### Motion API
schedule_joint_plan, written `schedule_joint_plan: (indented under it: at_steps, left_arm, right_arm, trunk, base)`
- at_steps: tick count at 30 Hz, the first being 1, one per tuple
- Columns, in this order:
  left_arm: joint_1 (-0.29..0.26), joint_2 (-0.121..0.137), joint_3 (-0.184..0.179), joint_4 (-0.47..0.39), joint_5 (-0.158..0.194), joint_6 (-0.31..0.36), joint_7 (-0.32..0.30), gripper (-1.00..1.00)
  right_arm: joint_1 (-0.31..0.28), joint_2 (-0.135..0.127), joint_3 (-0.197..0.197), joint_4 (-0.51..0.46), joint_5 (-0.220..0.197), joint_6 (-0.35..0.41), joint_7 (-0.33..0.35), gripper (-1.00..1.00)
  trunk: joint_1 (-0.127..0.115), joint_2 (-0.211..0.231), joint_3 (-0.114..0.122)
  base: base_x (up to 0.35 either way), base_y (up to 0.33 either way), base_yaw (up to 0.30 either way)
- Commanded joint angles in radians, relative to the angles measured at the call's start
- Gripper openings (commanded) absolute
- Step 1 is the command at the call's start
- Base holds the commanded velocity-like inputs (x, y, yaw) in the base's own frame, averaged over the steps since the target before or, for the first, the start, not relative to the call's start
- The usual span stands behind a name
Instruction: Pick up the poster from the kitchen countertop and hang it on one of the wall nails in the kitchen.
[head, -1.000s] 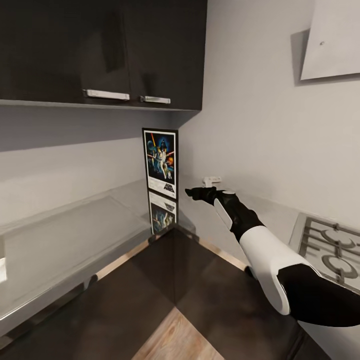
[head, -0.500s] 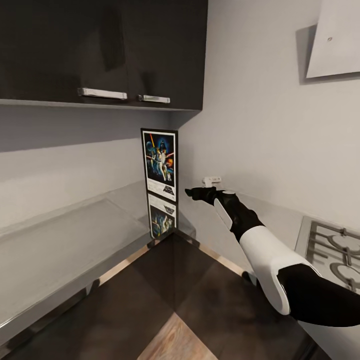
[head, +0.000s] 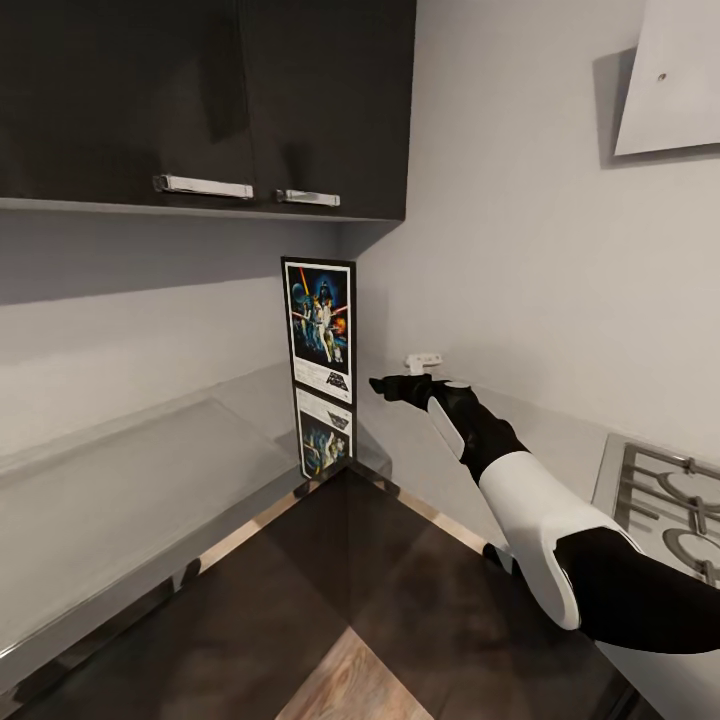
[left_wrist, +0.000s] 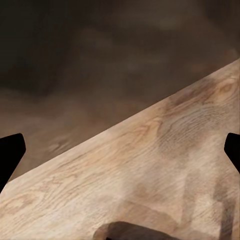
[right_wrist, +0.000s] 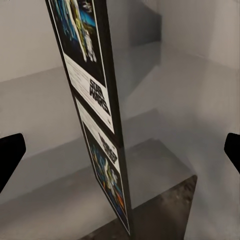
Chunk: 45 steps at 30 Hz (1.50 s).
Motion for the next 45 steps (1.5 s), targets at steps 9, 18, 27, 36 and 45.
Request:
schedule_joint_plan:
  at_steps: [9,18,27,36,45]
  left_arm:
    - [0.000,-0.001,-0.077,-0.046,-0.001,-0.002,-0.113,1.00]
    - [0.000,-0.003,-0.094,-0.092,-0.023,0.003,-0.209,1.00]
    - [0.000,-0.006,-0.103,-0.105,-0.029,0.006,-0.227,1.00]
    - [0.000,-0.007,-0.171,-0.104,-0.030,0.006,-0.229,1.00]
    - [0.000,-0.006,-0.194,-0.097,-0.030,0.003,-0.230,1.00]
  right_arm:
    - [0.000,0.000,0.002,-0.001,-0.011,0.002,-0.002,1.00]
    - [0.001,0.001,0.002,-0.001,-0.011,0.002,-0.003,1.00]
    - [0.001,0.001,0.002,-0.001,-0.011,0.002,-0.003,1.00]
    - [0.001,0.001,0.002,-0.001,-0.011,0.003,-0.003,1.00]
    - [0.001,0.001,0.002,-0.001,-0.011,0.003,-0.002,1.00]
  trunk:
    - [0.000,-0.001,-0.001]
    - [0.000,-0.001,-0.001]
    - [0.000,-0.001,-0.001]
    - [0.000,-0.001,-0.001]
    - [0.000,-0.001,-0.001]
  base:
    - [0.000,0.000,0.000]
    - [0.000,0.000,0.000]
    - [0.000,0.000,0.000]
    - [0.000,0.000,0.000]
    - [0.000,0.000,0.000]
